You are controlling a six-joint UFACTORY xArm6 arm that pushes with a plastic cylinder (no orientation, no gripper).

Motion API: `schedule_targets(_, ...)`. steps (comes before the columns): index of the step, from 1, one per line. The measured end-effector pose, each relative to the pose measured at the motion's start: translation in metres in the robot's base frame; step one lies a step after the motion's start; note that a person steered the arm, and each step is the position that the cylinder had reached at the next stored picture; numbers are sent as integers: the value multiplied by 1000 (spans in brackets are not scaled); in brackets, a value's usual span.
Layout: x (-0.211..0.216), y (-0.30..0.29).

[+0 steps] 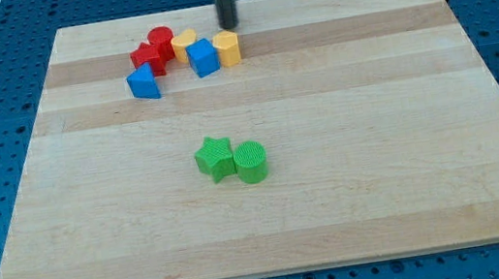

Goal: Push the yellow blocks into the green blocks

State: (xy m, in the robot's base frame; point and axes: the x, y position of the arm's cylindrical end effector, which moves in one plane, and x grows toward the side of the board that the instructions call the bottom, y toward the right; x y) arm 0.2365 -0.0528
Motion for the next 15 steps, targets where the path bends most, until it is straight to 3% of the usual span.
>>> schedule_targets(1, 10, -46)
schedule_targets(2, 29, -55)
schedule_targets(5, 35, 15)
schedule_targets(6, 35, 0)
schedule_targets(7, 25, -51)
schedule_targets(9, 62, -84)
schedule_targets(12, 64, 50)
schedule_targets(13, 64, 55)
schedule_targets(15, 36, 3)
